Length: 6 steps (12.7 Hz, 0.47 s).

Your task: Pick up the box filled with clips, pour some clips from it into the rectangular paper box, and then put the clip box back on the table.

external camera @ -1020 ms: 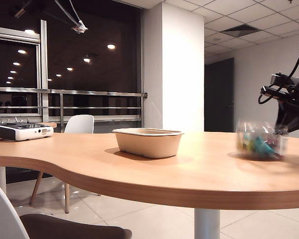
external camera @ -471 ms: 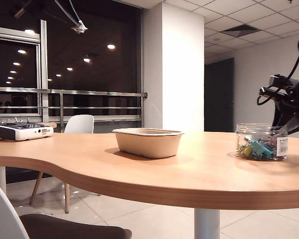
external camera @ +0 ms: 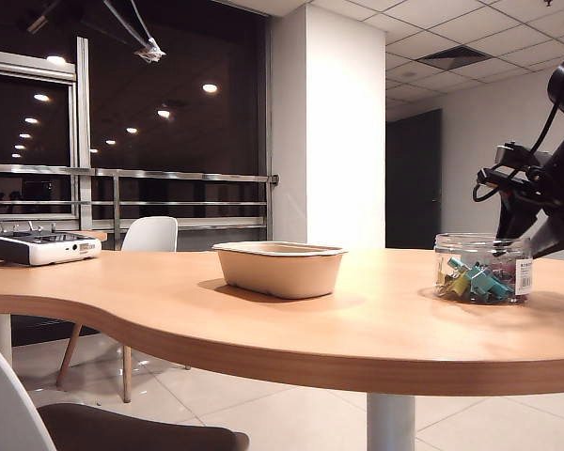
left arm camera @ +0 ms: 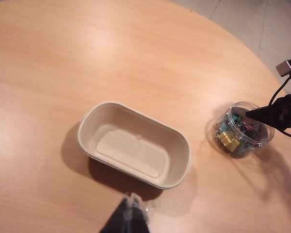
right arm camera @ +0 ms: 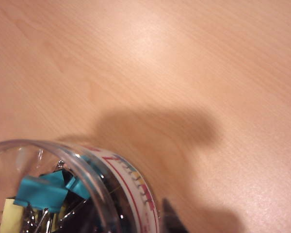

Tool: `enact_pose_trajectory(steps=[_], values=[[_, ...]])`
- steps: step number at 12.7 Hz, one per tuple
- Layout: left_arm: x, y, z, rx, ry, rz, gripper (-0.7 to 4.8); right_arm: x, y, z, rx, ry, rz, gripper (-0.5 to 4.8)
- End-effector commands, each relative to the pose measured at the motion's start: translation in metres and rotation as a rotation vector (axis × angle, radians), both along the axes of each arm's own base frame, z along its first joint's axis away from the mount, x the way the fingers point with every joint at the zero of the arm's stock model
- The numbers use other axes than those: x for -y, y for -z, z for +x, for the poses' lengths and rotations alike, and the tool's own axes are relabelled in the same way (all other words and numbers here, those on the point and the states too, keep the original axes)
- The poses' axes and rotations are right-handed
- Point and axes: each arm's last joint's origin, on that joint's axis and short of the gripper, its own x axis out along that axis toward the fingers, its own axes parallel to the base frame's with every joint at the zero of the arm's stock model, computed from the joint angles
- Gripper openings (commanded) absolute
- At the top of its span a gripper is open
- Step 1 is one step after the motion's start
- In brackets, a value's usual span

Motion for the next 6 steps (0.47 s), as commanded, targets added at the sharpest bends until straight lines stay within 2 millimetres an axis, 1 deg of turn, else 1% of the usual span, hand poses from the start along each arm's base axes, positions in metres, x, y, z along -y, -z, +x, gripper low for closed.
enact_pose_trajectory(steps=[1, 4, 5, 6], values=[[-0.0002, -0.0027, -0.0005, 0.015, 0.000, -0.004, -0.06, -0.0030, -0.0030, 0.0008, 0.017, -0.010, 0.003, 1.89], [-0.0002, -0.0027, -0.0005, 0.015, 0.000, -0.004, -0.06, -0.0041, -0.0022, 0.0010, 0.016, -0.010, -0.002, 1.86], [-0.0002, -0.0027, -0.0005, 0.016, 0.000, -0.004, -0.06, -0.0042, 0.0022, 0.0021, 0.003, -0.010, -0.001, 1.72], [-0.0002, -0.0027, -0.0006, 0.015, 0.000, -0.004, -0.06, -0.0042, 0.0057, 0.0029, -0.007, -0.010, 0.000, 1.70]])
